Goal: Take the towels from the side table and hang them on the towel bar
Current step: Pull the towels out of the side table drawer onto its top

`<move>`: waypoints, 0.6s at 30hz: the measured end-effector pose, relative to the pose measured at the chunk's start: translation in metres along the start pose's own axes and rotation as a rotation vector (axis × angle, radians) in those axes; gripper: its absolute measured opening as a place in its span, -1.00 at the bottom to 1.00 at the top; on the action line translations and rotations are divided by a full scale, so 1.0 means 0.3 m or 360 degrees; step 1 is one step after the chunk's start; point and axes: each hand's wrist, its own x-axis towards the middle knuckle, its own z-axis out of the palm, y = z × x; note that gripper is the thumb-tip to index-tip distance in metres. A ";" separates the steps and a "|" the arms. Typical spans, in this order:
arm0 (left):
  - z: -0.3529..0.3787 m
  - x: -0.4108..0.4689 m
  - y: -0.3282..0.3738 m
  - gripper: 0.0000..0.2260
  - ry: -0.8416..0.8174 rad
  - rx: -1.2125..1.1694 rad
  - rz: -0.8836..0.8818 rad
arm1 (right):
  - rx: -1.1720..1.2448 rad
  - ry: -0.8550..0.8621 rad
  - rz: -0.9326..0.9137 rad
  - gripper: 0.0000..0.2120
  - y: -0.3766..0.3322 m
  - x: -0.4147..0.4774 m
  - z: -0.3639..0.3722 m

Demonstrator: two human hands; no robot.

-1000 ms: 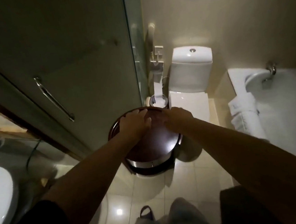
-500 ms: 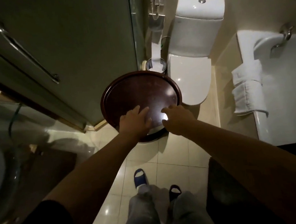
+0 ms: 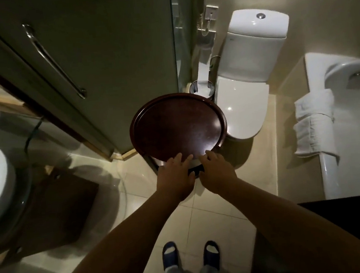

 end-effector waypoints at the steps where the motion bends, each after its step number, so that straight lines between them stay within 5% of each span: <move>1: 0.015 0.013 -0.002 -0.45 0.0022 -0.0038 0.0007 | 0.0033 0.0016 -0.0001 -0.47 -0.003 0.015 0.020; 10: 0.273 0.245 -0.177 -0.39 -0.0025 0.0163 0.0094 | 0.0141 0.0083 0.0015 -0.66 0.056 0.233 0.338; 18: 0.757 0.572 -0.442 -0.48 -0.0109 0.0332 0.0044 | 0.0117 -0.0182 0.0154 -0.50 0.201 0.524 0.882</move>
